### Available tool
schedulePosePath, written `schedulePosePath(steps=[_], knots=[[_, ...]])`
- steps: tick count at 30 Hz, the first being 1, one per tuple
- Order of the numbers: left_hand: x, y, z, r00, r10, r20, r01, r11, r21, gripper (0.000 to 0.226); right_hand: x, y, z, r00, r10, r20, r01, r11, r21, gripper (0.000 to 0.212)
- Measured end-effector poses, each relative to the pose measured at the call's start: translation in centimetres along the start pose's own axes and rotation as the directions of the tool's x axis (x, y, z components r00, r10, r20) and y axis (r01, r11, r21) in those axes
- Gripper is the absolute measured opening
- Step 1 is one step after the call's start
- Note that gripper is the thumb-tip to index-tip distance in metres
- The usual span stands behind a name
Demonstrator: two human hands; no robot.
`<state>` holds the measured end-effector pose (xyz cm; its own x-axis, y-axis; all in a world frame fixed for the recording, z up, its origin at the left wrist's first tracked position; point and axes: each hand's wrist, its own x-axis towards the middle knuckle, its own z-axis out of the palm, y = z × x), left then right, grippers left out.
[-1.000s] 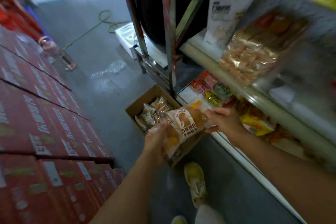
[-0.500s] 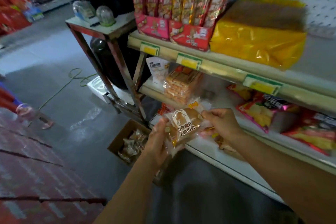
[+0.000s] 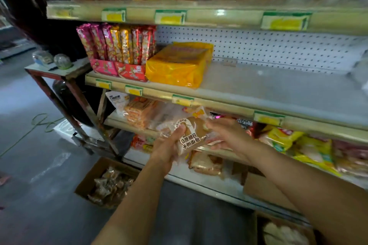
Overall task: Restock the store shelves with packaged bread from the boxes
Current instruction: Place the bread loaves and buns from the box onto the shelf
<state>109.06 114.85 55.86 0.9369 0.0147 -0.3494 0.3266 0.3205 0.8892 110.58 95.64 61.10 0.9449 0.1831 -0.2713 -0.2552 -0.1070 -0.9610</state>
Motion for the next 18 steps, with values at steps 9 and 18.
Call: schedulePosePath(steps=[9,18], knots=[[-9.0,1.2,16.9,0.977,0.188,0.102,-0.203,0.964,0.169,0.069,-12.7,-4.2,-15.1,0.998,-0.042,-0.039,0.038,0.995,-0.093,0.036],[-15.1,5.1,30.4,0.914,0.257,0.315,-0.324,0.929,0.18,0.022,-19.6,-9.1,-26.1,0.96,-0.214,-0.179,0.196,0.974,-0.118,0.029]])
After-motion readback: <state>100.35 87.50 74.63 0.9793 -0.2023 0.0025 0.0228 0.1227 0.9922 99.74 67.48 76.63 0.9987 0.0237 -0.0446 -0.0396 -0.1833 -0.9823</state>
